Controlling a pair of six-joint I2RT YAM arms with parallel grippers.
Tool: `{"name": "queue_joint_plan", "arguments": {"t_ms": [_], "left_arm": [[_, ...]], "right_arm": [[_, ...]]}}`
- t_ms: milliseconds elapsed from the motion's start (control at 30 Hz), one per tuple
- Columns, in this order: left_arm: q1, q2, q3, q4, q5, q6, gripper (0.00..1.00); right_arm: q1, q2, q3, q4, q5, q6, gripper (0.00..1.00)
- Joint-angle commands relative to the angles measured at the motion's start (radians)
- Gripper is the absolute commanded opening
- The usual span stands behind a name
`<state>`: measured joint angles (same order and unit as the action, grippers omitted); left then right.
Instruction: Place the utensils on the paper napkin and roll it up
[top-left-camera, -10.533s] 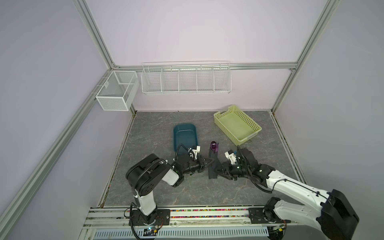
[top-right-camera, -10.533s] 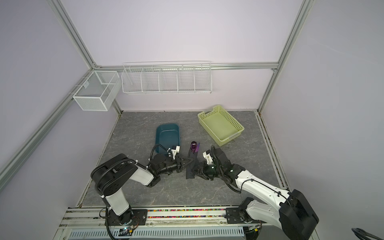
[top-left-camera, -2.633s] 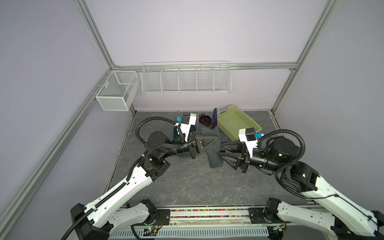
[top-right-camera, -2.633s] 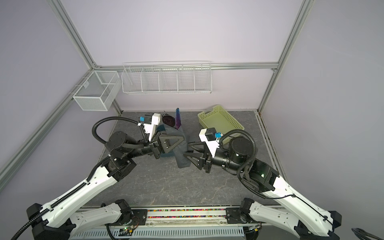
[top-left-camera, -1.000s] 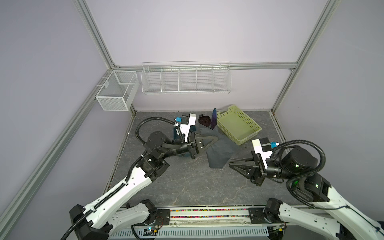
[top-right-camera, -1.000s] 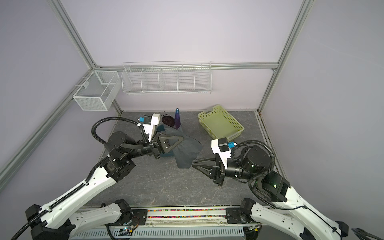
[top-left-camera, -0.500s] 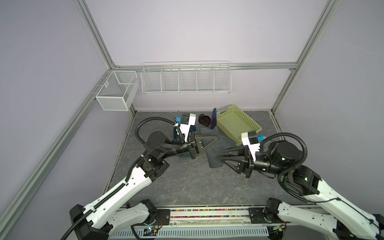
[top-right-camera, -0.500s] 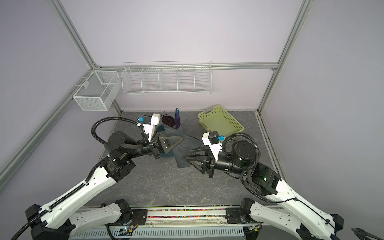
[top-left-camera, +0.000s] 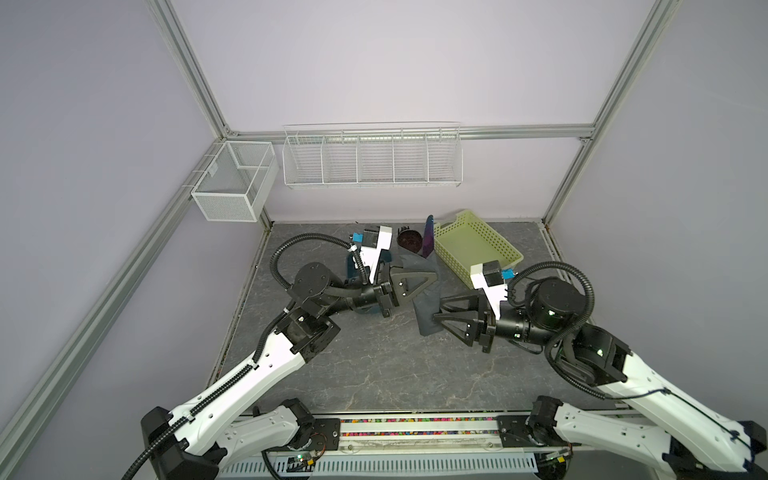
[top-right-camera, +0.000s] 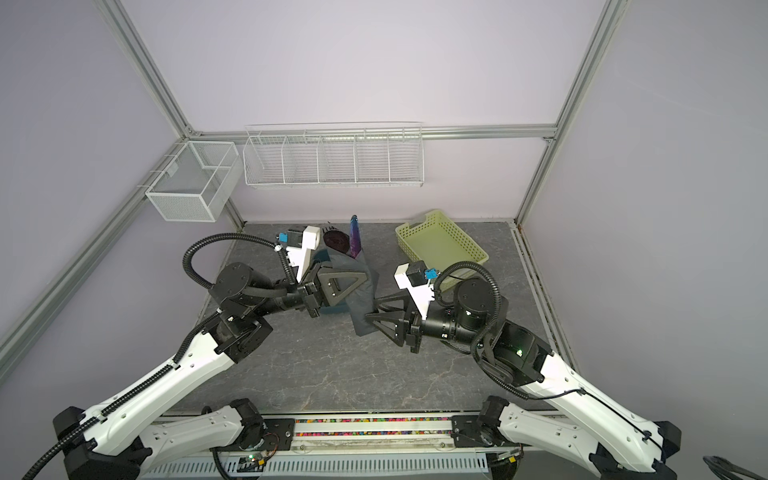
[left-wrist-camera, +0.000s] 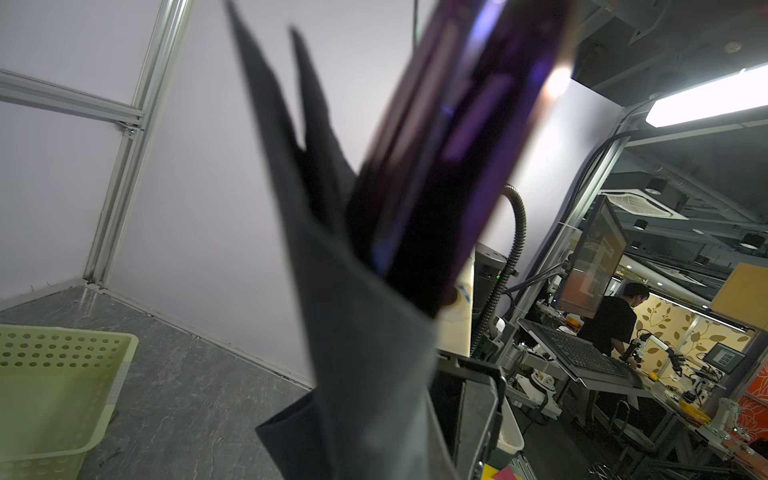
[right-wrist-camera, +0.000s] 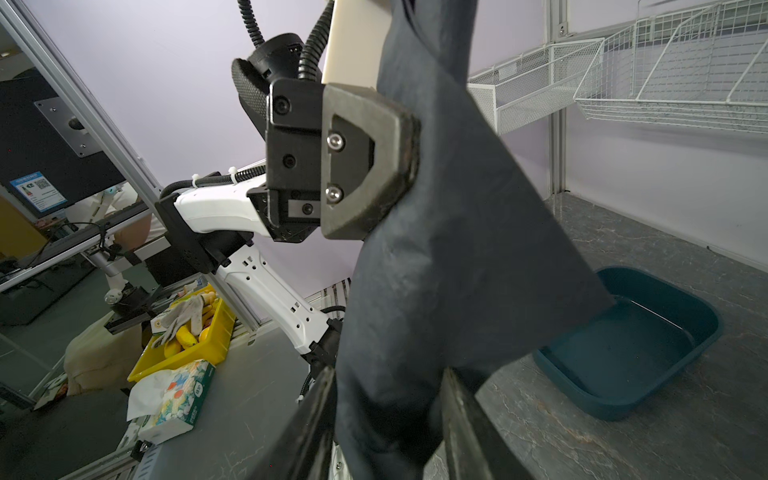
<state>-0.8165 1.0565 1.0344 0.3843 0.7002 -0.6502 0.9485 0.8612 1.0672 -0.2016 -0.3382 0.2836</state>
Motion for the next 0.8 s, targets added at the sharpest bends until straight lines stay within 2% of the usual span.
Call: {"name": "queue_joint_plan", "arguments": {"t_ms": [0, 333, 767], "left_arm": [[0.003, 0.002, 0.03, 0.075, 0.013, -0.019, 0.0], [0.002, 0.006, 0.027, 0.112, 0.016, -0.044, 0.0], [-0.001, 0.007, 0.024, 0.179, 0.052, -0.092, 0.0]], "right_arm": [[-0.003, 0.017, 0.038, 0.044, -0.029, -0.023, 0.45], [-0.004, 0.06, 0.042, 0.074, -0.078, -0.015, 0.44], [-0.004, 0.064, 0.027, 0.093, -0.052, -0.001, 0.45]]}}
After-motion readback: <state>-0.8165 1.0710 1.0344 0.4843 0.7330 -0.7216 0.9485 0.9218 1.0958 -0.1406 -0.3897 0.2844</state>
